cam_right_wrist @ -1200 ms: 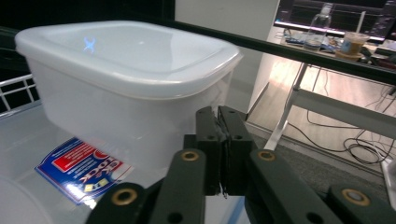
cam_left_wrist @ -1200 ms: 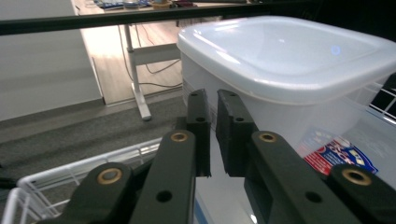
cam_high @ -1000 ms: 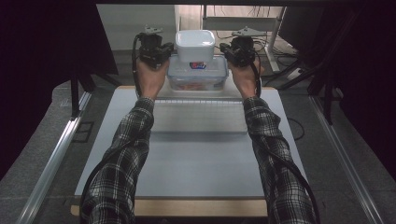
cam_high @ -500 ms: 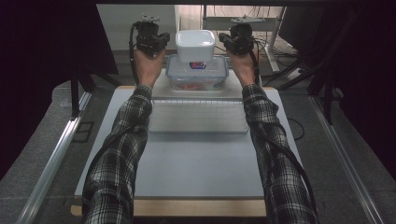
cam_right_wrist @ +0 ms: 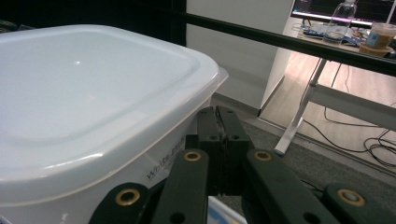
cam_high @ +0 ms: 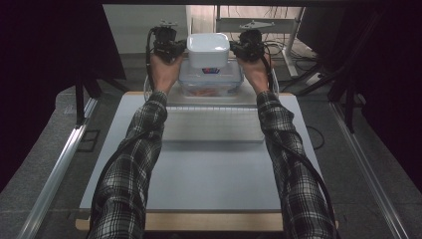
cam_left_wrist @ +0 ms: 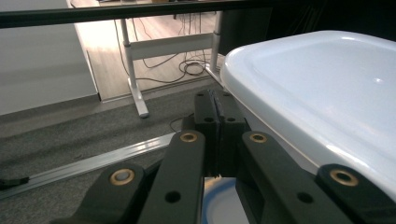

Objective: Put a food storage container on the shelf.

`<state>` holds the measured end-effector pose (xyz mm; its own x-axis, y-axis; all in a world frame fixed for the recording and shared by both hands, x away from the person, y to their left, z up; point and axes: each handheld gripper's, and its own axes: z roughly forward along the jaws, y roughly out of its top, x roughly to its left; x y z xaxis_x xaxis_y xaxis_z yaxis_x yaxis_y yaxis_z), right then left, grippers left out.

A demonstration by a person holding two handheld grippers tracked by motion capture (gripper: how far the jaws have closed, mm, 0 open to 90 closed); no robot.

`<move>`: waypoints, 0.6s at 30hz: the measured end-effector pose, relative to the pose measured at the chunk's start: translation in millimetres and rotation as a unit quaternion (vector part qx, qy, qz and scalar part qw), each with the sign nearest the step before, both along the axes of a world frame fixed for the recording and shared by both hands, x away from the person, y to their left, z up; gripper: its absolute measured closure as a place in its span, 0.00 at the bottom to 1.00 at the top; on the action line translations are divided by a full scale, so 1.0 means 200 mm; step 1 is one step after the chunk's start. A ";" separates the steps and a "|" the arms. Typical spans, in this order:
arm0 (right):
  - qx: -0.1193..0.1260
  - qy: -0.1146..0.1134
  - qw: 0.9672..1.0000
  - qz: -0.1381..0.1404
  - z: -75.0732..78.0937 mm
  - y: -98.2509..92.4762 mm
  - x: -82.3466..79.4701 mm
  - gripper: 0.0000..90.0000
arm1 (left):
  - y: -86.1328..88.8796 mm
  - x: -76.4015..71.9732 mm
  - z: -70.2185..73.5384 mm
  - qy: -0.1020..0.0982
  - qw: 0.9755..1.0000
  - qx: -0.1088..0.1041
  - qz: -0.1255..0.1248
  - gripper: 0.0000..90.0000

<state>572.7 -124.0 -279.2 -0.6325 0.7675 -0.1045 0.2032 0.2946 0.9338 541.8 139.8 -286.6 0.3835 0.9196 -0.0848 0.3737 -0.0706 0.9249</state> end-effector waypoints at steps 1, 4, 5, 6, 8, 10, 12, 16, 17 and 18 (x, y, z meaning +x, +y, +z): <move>0.003 0.000 1.000 -0.003 0.00 0.00 -0.01 0.99 | 0.00 -0.02 0.00 -0.001 1.000 0.001 -0.001 1.00; 0.008 0.000 1.000 -0.004 0.01 -0.01 -0.07 0.99 | -0.01 -0.07 0.00 -0.003 1.000 0.000 -0.005 1.00; 0.009 -0.001 1.000 -0.004 0.01 -0.01 -0.08 0.99 | -0.01 -0.08 0.00 -0.003 1.000 -0.003 -0.005 1.00; 0.009 -0.002 1.000 -0.005 0.01 -0.01 -0.10 0.99 | -0.01 -0.10 0.00 -0.002 1.000 -0.003 -0.005 1.00; 0.010 -0.003 1.000 -0.007 0.01 -0.02 -0.14 0.99 | -0.01 -0.13 0.00 -0.003 1.000 -0.004 -0.006 1.00; 0.013 -0.004 1.000 -0.008 0.01 -0.02 -0.18 0.99 | -0.02 -0.15 0.00 -0.003 1.000 -0.003 -0.008 1.00; 0.010 -0.006 1.000 -0.011 0.01 -0.03 -0.20 0.99 | -0.03 -0.16 0.01 -0.003 1.000 0.002 -0.008 1.00; 0.009 -0.003 0.999 -0.032 0.01 -0.05 -0.23 0.95 | -0.02 -0.19 0.01 -0.007 1.000 0.018 0.001 0.95; 0.013 0.000 0.999 -0.037 0.01 -0.06 -0.24 0.94 | -0.01 -0.20 0.01 -0.010 1.000 0.020 0.005 0.95; 0.017 0.002 0.999 -0.039 0.01 -0.08 -0.25 0.92 | 0.02 -0.22 0.01 -0.009 1.000 0.019 0.008 0.93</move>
<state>521.7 -140.4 -277.3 -0.5711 0.8174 -0.0755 0.2280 0.2463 0.9420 498.7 143.2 -283.7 0.3706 0.9278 -0.0431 0.3585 -0.1001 0.9281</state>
